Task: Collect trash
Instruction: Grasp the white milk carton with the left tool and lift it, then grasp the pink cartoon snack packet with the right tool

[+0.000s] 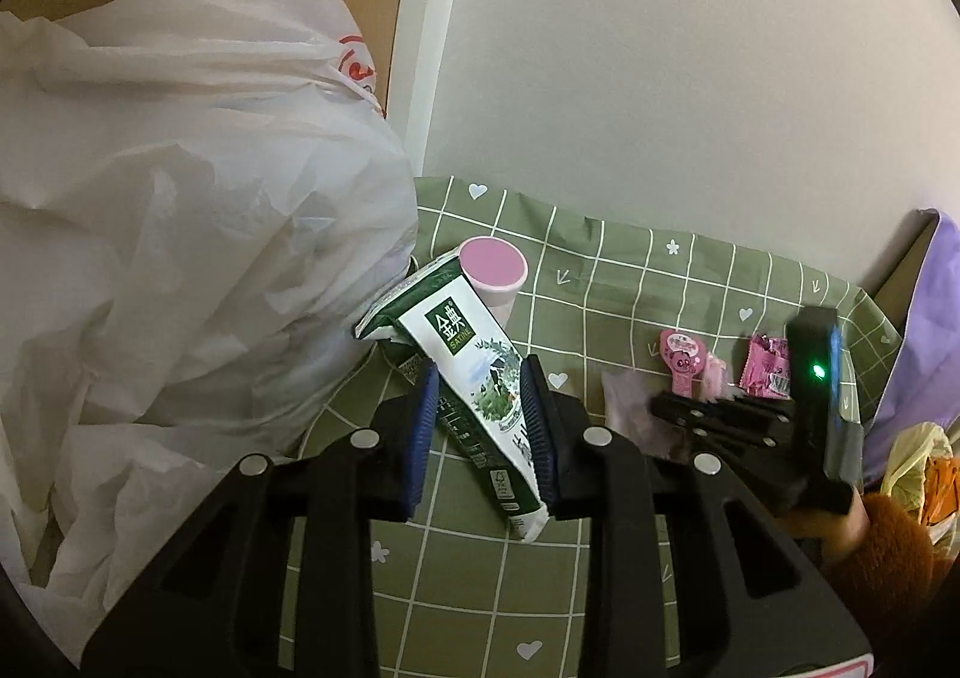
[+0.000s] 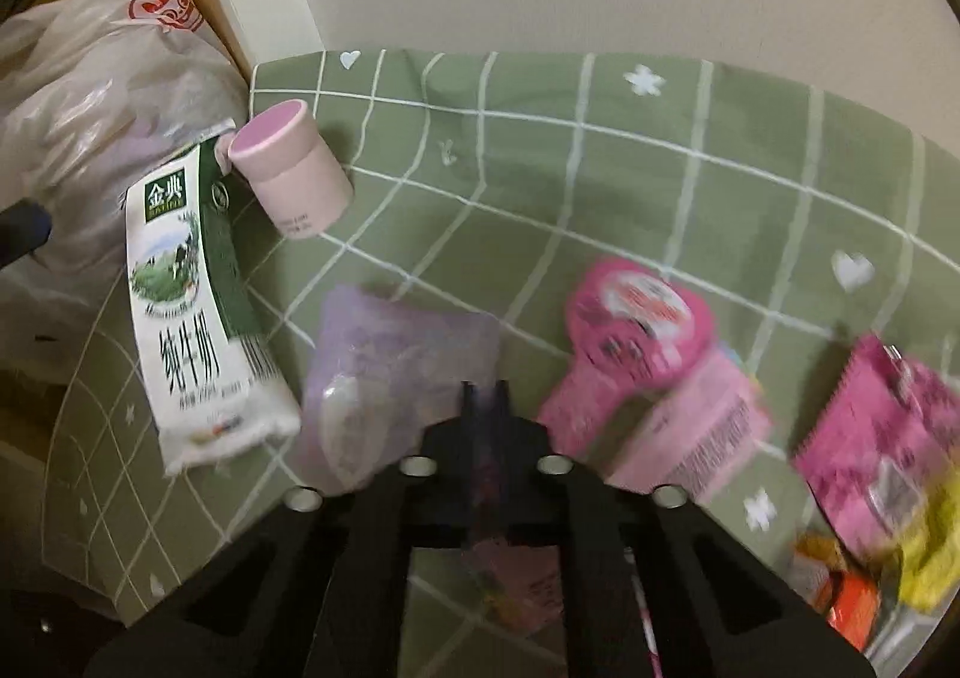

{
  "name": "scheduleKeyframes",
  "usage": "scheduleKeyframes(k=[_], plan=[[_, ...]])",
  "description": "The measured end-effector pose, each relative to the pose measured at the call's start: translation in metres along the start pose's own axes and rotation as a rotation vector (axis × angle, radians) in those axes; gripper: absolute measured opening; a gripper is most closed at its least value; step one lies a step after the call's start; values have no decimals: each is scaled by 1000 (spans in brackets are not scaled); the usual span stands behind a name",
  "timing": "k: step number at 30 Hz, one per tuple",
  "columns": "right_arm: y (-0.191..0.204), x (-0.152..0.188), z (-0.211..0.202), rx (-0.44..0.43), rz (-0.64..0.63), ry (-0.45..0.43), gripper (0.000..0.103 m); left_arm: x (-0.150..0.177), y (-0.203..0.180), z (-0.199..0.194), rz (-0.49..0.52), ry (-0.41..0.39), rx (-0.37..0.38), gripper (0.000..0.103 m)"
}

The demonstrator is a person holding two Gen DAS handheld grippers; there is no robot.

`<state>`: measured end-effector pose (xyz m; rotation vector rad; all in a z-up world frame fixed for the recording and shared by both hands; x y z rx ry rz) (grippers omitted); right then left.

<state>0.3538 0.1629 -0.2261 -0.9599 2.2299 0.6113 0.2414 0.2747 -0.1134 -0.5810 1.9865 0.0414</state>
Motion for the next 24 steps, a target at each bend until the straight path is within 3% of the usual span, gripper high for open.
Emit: scheduleKeyframes(k=[9, 11, 13, 17, 21, 24], plan=[[-32, -1, -66, 43, 79, -80, 3, 1, -9, 12, 3, 23, 24, 29], [-39, -1, -77, 52, 87, -96, 3, 3, -9, 14, -16, 26, 30, 35], [-46, -2, -95, 63, 96, -117, 3, 6, -6, 16, -61, 33, 30, 50], [-63, -4, -126, 82, 124, -157, 3, 22, 9, 24, -183, 63, 6, 57], [-65, 1, -118, 57, 157, -152, 3, 37, 11, 39, -283, 115, 32, 69], [-69, 13, -119, 61, 169, -167, 5, 38, 1, 61, -292, 152, 40, 70]])
Point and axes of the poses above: each gripper's, at about its wrist camera, not at the fingertips, and z roughly the way its jaws point, y to its left, x to its underside, the point moved 9 cm from there along z, roughly the way its jaws point, and after that the axes turned 15 degrees about -y, right-handed, at the moved point
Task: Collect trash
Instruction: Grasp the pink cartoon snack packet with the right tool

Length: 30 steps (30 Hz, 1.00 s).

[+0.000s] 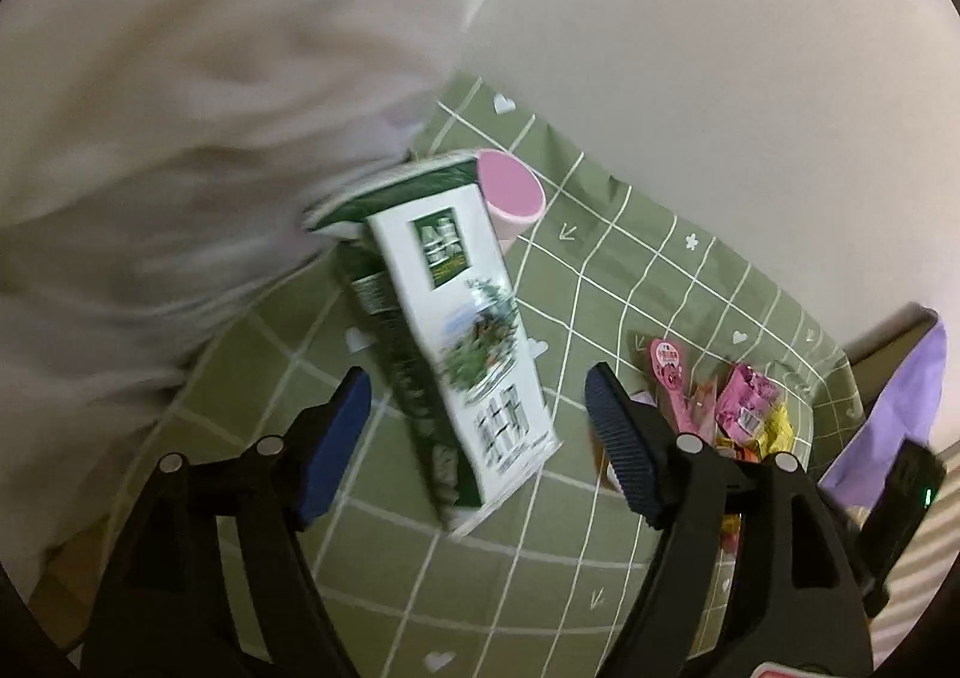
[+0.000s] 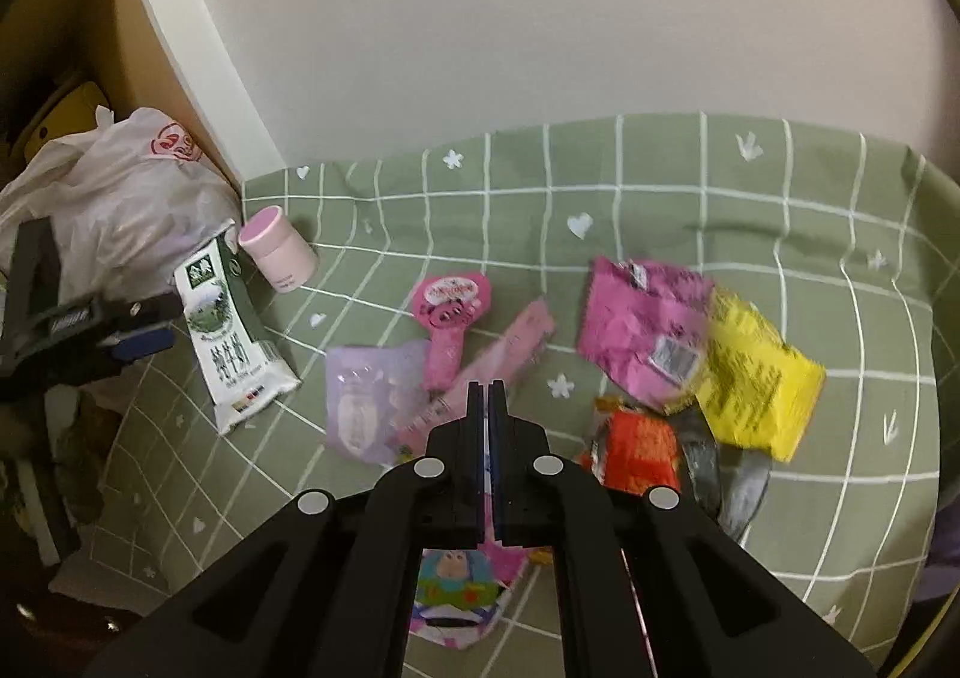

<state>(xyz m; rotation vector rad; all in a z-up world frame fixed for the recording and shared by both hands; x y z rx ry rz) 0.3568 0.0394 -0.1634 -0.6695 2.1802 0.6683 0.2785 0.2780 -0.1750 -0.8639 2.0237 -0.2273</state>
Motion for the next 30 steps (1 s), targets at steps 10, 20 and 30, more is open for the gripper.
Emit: scheduleKeyframes(k=[10, 20, 30], plan=[[15, 32, -11, -77, -2, 51, 34, -20, 3, 54, 66, 16, -235, 64], [66, 23, 15, -249, -37, 42, 34, 9, -1, 13, 119, 64, -120, 48], [44, 37, 79, -98, -76, 192, 34, 49, -29, -19, 225, 159, 105, 45]])
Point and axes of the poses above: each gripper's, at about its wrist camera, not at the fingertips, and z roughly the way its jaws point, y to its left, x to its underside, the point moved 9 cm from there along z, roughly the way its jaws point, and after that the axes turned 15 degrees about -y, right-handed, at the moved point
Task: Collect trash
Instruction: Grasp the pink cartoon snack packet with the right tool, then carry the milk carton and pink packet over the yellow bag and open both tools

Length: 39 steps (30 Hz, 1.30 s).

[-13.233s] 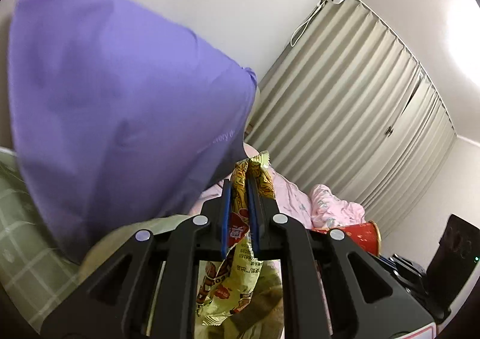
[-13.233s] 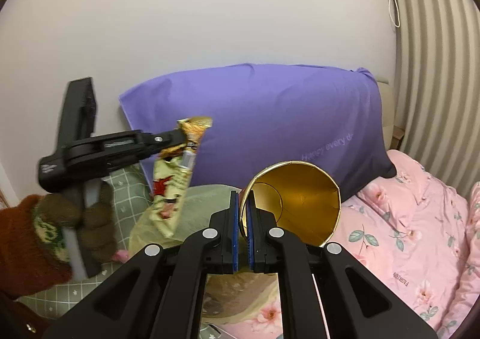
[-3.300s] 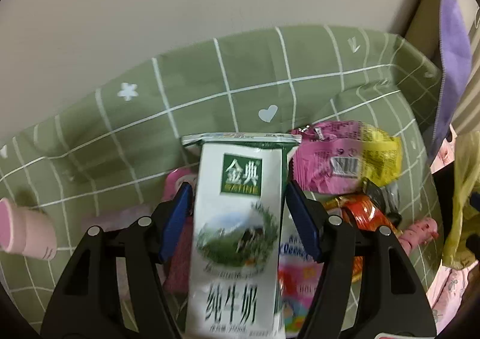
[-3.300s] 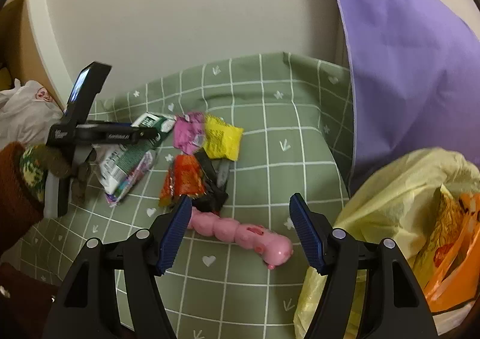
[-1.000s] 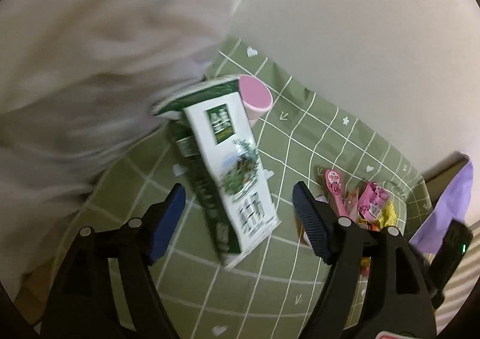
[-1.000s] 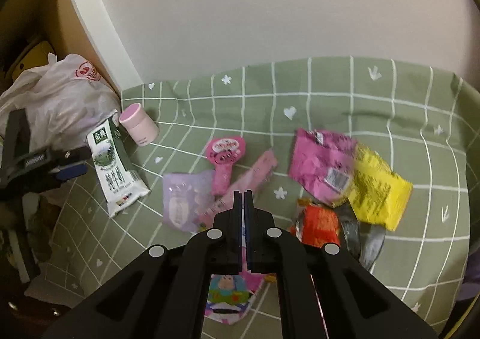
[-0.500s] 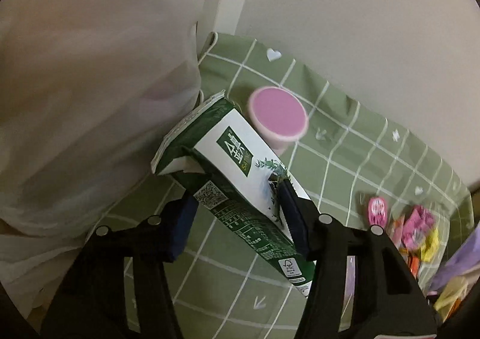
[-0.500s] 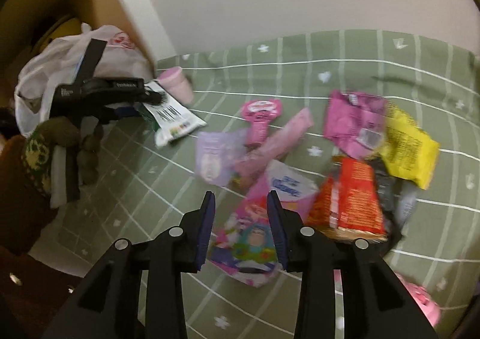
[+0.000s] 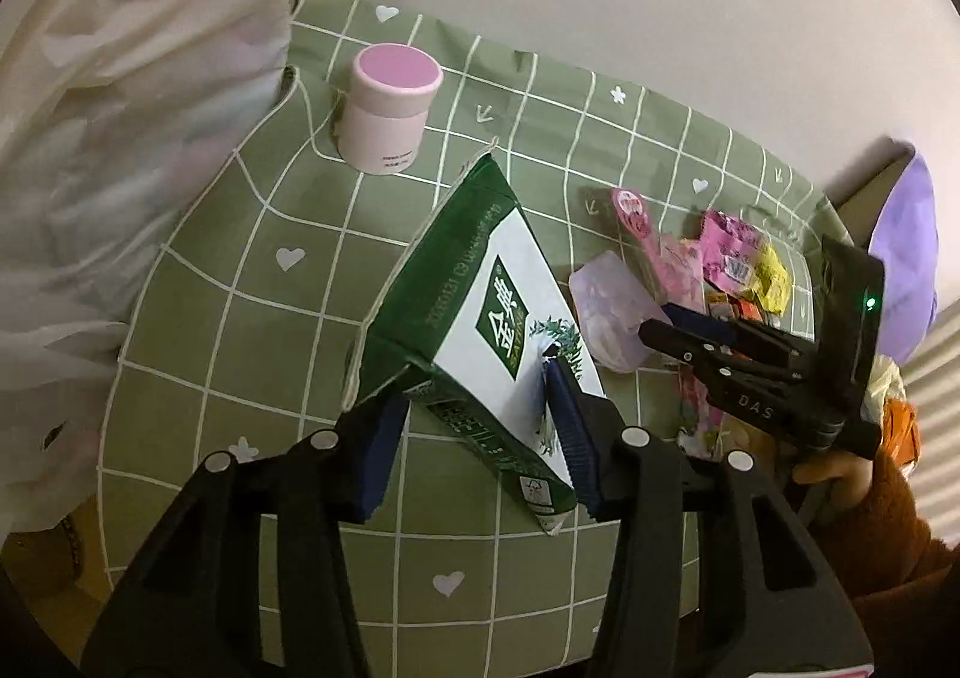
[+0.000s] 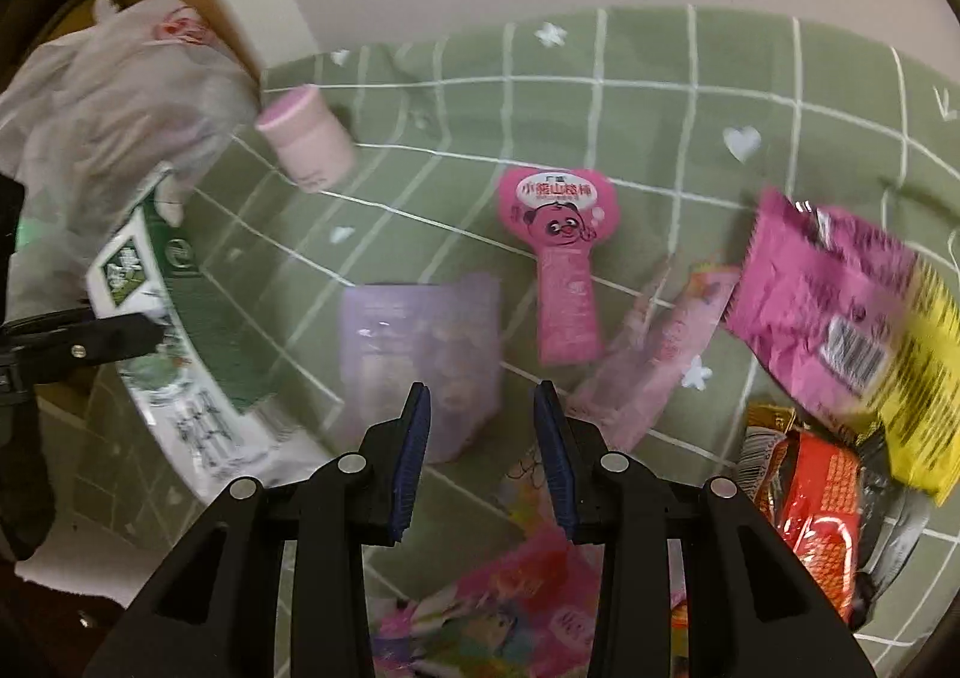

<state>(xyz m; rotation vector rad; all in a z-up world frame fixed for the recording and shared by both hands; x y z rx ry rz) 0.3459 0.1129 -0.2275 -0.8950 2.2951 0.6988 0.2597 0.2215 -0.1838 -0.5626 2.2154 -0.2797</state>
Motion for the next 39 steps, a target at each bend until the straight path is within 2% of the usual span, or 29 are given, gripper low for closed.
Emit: scheduleKeyframes(k=[3, 5, 7, 9, 12, 16, 21, 24, 26, 28, 30, 34, 39], plan=[[1, -4, 5, 7, 20, -24, 35, -2, 5, 2, -19, -23, 11, 45], [7, -7, 10, 11, -11, -42, 34, -4, 11, 6, -26, -37, 5, 47], [14, -6, 13, -16, -25, -21, 10, -7, 16, 11, -44, -44, -7, 48], [18, -4, 7, -29, -28, -23, 6, -11, 21, 19, -57, -49, -22, 49], [16, -4, -15, -30, -17, -53, 4, -15, 26, 24, -89, -45, -47, 58], [-1, -6, -53, 9, 46, -123, 4, -18, 36, 35, -186, -25, -97, 65], [-16, 2, -94, 86, 50, -177, 4, -23, 43, 56, -206, 37, -188, 66], [-25, 13, -112, 108, 62, -181, 4, -33, 44, 72, -152, 61, -261, 65], [-29, 17, -121, 120, 71, -185, 4, -36, 41, 77, -121, 75, -280, 57], [-35, 19, -133, 136, 79, -205, 4, -39, 34, 75, -97, 71, -266, 51], [-41, 18, -144, 156, 93, -232, 4, -38, 21, 67, -77, 56, -222, 50], [-56, 14, -171, 193, 126, -293, 4, -40, -26, 31, 2, -40, -91, 50], [-69, 2, -210, 260, 142, -376, 4, -53, -111, -15, 158, -182, 79, 49]])
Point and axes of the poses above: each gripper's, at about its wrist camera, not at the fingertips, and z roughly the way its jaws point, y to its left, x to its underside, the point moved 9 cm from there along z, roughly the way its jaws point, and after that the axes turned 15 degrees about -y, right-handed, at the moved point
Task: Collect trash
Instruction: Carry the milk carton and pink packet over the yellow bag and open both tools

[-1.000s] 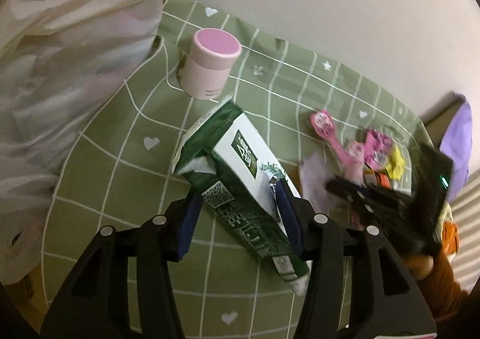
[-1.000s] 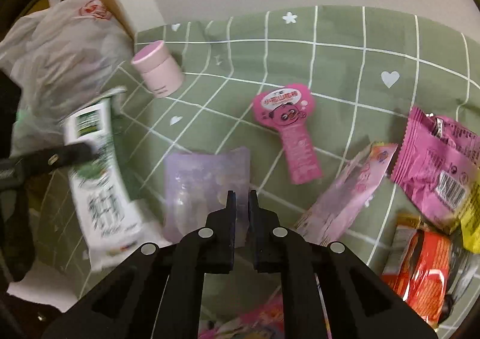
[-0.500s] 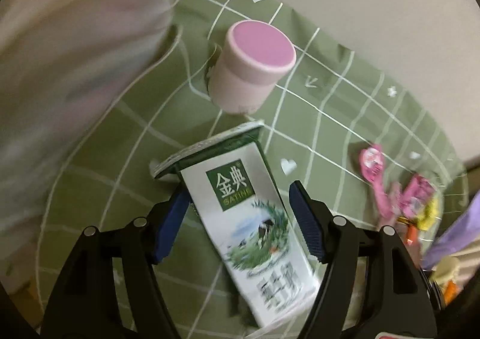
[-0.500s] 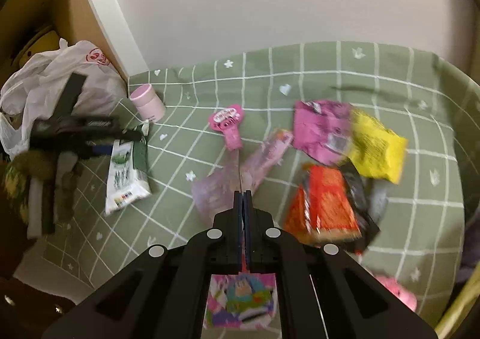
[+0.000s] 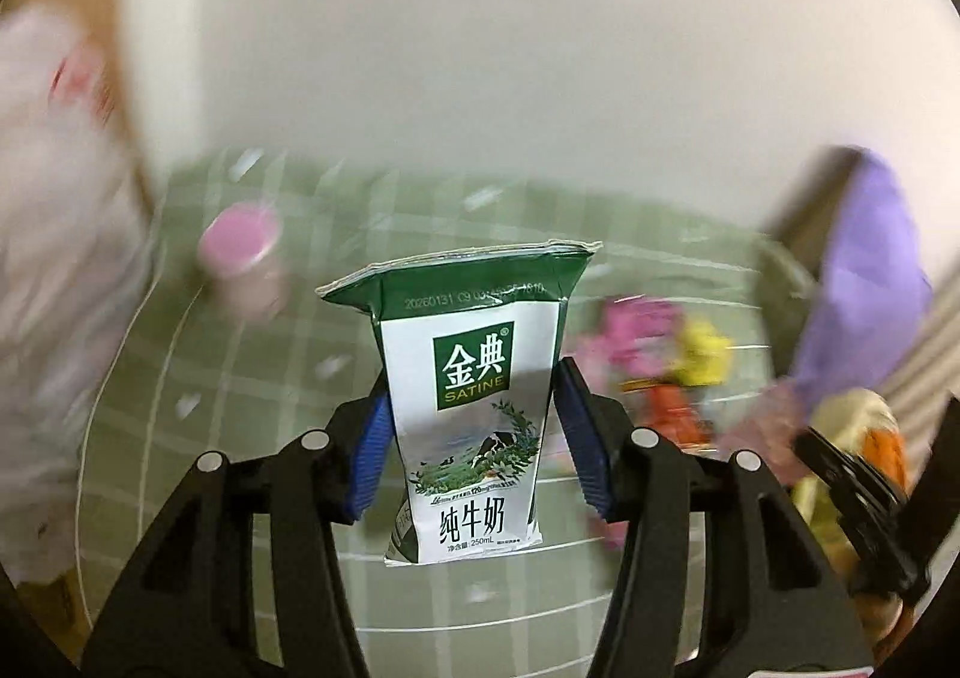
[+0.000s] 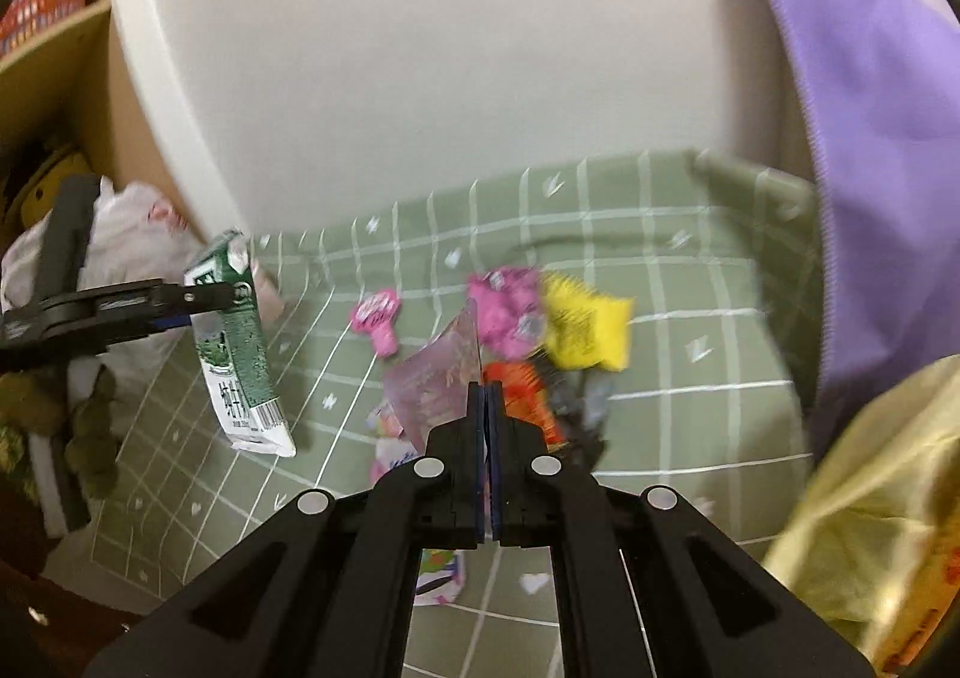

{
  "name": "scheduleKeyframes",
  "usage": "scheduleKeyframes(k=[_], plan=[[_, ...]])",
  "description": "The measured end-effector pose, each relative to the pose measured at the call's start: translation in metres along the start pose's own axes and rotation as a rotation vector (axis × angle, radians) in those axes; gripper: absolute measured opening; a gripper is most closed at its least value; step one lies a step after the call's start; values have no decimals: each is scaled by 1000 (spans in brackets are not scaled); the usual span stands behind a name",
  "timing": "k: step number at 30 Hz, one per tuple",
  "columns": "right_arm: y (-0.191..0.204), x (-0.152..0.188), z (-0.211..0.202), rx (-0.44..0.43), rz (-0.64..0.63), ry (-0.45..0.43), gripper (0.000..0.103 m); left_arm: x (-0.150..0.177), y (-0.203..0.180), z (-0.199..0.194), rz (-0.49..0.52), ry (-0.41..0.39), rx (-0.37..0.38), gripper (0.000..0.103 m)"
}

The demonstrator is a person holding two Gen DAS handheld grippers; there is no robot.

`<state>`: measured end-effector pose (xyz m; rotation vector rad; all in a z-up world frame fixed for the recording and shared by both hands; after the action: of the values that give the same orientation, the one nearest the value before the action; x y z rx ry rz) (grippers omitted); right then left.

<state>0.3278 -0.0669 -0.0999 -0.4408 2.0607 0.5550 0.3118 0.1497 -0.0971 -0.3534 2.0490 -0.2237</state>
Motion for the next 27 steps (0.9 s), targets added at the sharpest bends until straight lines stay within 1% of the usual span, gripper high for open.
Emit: scheduleKeyframes(k=[2, 5, 6, 8, 9, 12, 14, 15, 20, 22, 24, 27], plan=[[-6, -15, -17, 33, -5, -48, 4, -17, -37, -14, 69, -63, 76, 49], [-14, -33, -40, 77, -13, -105, 4, -37, -92, -31, 167, -142, 169, 49], [-21, -41, -55, 106, -17, -137, 4, -41, -106, -37, 190, -159, 198, 49], [-29, -50, -71, 143, -24, -168, 4, -49, -139, -48, 232, -187, 268, 49], [-37, -56, -87, 181, -29, -195, 4, -51, -156, -53, 249, -195, 305, 49], [-54, -63, -120, 258, -33, -237, 4, -52, -198, -63, 291, -205, 401, 49], [-72, -65, -148, 333, -23, -265, 4, -49, -229, -68, 321, -203, 473, 49], [-78, -65, -156, 354, -18, -271, 4, -46, -241, -71, 334, -200, 502, 49], [-116, -56, -211, 502, 32, -299, 4, -24, -309, -86, 407, -174, 650, 49], [-127, -48, -230, 554, 51, -301, 4, -15, -329, -90, 429, -160, 697, 49], [-137, -43, -245, 587, 70, -302, 4, -4, -349, -94, 451, -141, 745, 49], [-149, -32, -264, 635, 96, -299, 4, 6, -366, -98, 473, -117, 787, 49]])
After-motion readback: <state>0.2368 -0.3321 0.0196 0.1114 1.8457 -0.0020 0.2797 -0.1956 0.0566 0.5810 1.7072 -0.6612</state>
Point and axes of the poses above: each gripper's, at about its wrist camera, not at the fingertips, and z roughly the way its jaws point, y to its left, x to its underside, the point moved 9 cm from there along z, roughly the way its jaws point, and after that the axes turned 15 degrees about -y, right-handed, at the moved point
